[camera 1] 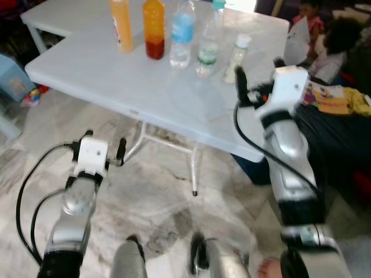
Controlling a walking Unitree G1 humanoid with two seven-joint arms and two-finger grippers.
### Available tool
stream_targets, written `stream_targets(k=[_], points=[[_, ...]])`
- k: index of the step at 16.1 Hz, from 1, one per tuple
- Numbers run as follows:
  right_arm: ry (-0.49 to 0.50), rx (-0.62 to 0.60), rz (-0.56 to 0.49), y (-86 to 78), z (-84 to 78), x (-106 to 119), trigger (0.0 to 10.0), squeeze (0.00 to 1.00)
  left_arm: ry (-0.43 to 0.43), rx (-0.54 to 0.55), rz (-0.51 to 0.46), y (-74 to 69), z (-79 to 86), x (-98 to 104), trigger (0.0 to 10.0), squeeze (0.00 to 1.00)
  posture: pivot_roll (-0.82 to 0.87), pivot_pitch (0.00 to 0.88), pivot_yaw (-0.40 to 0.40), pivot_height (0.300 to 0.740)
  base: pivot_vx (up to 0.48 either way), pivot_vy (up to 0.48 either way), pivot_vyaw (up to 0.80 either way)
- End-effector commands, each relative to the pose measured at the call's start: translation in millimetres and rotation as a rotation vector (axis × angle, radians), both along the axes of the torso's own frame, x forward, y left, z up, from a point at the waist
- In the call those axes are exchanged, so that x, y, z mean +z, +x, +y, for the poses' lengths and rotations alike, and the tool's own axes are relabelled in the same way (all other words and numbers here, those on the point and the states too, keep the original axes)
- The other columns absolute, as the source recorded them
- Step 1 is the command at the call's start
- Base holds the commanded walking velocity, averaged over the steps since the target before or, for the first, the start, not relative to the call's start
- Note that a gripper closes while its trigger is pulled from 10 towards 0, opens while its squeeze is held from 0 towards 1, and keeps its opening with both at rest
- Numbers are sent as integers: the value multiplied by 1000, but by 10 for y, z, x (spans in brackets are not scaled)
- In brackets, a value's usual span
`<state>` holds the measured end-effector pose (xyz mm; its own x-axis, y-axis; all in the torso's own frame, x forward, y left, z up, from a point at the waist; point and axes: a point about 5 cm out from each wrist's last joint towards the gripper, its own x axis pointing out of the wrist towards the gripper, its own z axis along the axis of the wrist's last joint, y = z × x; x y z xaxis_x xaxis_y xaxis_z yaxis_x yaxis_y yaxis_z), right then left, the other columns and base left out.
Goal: Restocking fridge
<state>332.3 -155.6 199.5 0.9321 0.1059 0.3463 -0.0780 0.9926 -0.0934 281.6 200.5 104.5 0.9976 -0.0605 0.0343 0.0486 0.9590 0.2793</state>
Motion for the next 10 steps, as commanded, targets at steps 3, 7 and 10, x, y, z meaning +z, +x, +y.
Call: stream_targets(k=[3,7,10], points=[[19,17,43,-199,117,-155,10000,0,-14,-2,43,-98,64,-95,10000,0,41,166,-43,740,0,141,0],[19,26,89,-323,205,-287,10000,0,-41,-10,49,-76,31,-110,10000,0,21,165,-45,740,61,420,0],[10,29,98,-319,230,-281,10000,0,-40,-38,37,-62,-46,-104,10000,0,17,162,-50,740,289,381,-533]])
